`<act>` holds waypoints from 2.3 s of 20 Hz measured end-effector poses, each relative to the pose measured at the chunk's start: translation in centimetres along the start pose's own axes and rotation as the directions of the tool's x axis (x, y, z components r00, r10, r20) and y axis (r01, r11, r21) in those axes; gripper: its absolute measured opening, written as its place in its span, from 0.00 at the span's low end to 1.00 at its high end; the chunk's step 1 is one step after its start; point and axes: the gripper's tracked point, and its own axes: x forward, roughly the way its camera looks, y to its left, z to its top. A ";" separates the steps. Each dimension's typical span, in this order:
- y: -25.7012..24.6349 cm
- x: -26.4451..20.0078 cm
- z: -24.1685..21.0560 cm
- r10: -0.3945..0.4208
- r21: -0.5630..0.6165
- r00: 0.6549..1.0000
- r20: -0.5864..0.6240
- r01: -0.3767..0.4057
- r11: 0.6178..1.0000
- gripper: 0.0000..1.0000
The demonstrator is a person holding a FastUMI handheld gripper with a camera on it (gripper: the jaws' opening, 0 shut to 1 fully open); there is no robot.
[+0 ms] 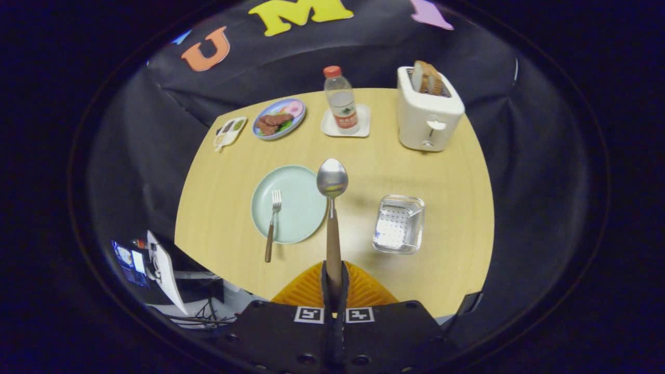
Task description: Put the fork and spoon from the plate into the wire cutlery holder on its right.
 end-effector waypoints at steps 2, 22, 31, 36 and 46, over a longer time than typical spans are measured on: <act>-2.5 -0.8 -0.5 -0.021 0.054 1.000 -0.015 0.022 0.998 0.01; -5.7 5.4 -3.6 0.077 0.358 0.957 -0.280 0.030 0.933 0.07; -5.9 3.8 -0.2 0.038 0.283 0.995 -0.087 -0.012 0.959 0.62; -3.0 1.8 2.4 -0.027 0.113 0.996 0.087 0.017 0.993 0.96; 12.4 8.1 -3.2 0.056 -0.070 0.998 -0.025 -0.057 0.996 0.97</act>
